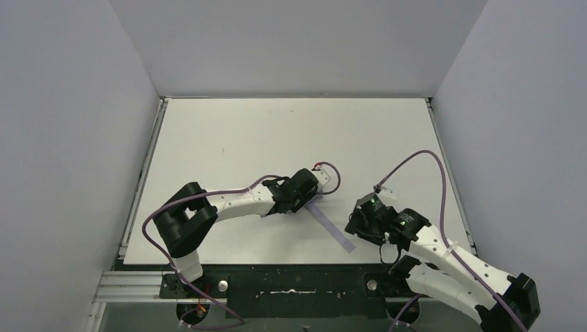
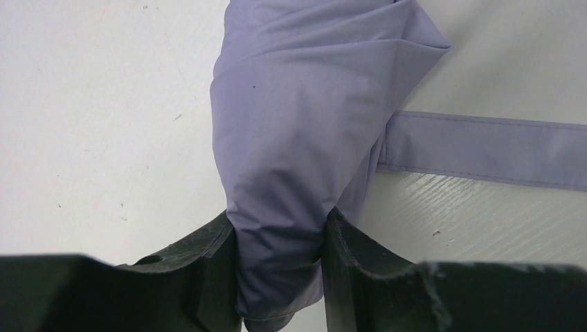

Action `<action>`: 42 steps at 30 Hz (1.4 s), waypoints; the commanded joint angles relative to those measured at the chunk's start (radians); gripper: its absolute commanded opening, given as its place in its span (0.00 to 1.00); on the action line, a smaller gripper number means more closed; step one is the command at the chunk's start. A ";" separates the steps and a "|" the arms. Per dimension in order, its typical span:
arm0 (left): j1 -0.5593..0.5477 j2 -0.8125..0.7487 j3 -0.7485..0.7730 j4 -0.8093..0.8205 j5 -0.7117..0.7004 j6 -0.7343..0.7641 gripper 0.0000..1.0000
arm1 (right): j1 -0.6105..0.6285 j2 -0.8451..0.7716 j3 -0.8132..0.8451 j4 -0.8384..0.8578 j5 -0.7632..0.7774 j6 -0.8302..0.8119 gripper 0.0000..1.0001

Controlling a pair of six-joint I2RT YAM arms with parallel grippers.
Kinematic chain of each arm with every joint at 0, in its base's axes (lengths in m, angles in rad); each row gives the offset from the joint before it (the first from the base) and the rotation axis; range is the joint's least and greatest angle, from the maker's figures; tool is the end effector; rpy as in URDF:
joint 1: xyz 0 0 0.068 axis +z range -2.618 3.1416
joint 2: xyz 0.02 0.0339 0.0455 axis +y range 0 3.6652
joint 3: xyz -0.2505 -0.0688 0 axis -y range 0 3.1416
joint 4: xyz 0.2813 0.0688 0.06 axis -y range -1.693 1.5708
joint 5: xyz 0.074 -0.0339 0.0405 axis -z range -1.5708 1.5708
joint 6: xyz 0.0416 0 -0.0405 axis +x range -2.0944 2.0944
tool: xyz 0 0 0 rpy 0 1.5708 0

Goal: Put away the umbrella

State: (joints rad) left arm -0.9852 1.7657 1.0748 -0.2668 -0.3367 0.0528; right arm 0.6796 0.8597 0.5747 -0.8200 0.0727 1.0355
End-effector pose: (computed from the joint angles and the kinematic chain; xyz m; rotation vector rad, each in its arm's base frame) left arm 0.2263 -0.3163 0.1336 1.1005 2.1921 0.0234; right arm 0.1537 0.1203 0.1786 0.5104 2.7035 0.4281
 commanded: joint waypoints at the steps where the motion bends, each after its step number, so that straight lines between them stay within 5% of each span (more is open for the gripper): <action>1: 0.012 0.042 -0.033 -0.114 0.040 -0.138 0.02 | 0.065 -0.040 -0.042 -0.049 0.110 0.231 0.55; 27: 0.003 0.034 -0.056 -0.085 0.082 -0.166 0.02 | 0.069 0.287 0.009 0.084 0.094 0.155 0.53; 40: 0.003 0.023 -0.075 -0.056 0.093 -0.174 0.02 | 0.080 0.409 0.005 0.073 0.094 0.125 0.47; 42: 0.003 0.023 -0.078 -0.054 0.095 -0.178 0.01 | 0.080 0.427 -0.004 0.074 0.095 0.124 0.40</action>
State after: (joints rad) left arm -0.9798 1.7542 1.0489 -0.2329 -0.3279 -0.0761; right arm 0.7540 1.2404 0.5892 -0.7601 0.1333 1.1599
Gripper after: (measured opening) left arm 0.333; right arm 0.448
